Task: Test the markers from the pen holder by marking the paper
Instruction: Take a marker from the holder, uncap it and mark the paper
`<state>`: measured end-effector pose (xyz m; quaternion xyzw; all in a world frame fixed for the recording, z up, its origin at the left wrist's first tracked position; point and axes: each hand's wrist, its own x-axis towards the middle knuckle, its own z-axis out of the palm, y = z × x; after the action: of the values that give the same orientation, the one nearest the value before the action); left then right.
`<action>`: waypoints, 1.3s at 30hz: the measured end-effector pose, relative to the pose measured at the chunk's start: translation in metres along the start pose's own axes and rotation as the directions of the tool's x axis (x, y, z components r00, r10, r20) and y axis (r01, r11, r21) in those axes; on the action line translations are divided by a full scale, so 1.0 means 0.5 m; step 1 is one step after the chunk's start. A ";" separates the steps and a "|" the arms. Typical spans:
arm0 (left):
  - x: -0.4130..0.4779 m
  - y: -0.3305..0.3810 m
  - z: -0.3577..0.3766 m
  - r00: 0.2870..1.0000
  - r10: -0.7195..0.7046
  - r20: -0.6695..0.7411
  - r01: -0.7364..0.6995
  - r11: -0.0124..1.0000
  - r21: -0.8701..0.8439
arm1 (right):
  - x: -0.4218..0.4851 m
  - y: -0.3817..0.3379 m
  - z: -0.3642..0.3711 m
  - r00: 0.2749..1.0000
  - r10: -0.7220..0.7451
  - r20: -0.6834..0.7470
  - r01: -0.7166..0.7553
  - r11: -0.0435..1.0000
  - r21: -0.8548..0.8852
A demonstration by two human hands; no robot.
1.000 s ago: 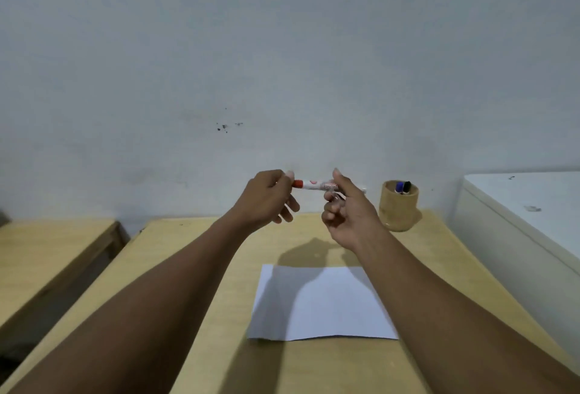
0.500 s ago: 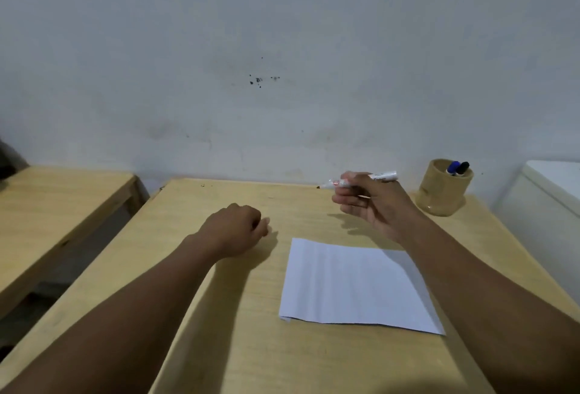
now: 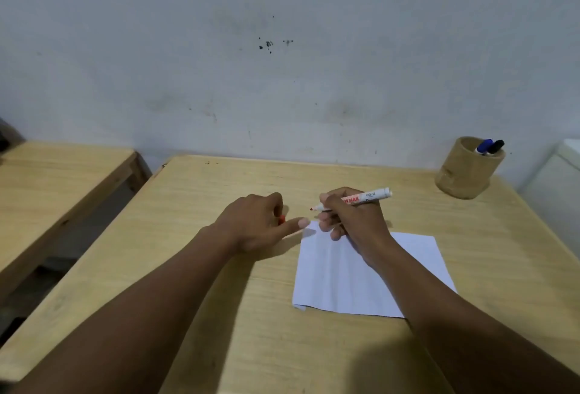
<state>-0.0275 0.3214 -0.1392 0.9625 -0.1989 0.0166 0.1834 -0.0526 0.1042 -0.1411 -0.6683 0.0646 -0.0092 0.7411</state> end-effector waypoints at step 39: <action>0.002 -0.007 -0.038 0.984 -0.141 0.107 0.171 0.907 -0.385 | 0.023 -0.054 -0.008 0.976 0.177 -0.126 -0.148 0.966 0.210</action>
<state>-0.0244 0.3308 -0.1226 0.9188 -0.1275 -0.0751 0.3659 -0.0398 0.0962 -0.1159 -0.5808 0.1713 -0.0027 0.7958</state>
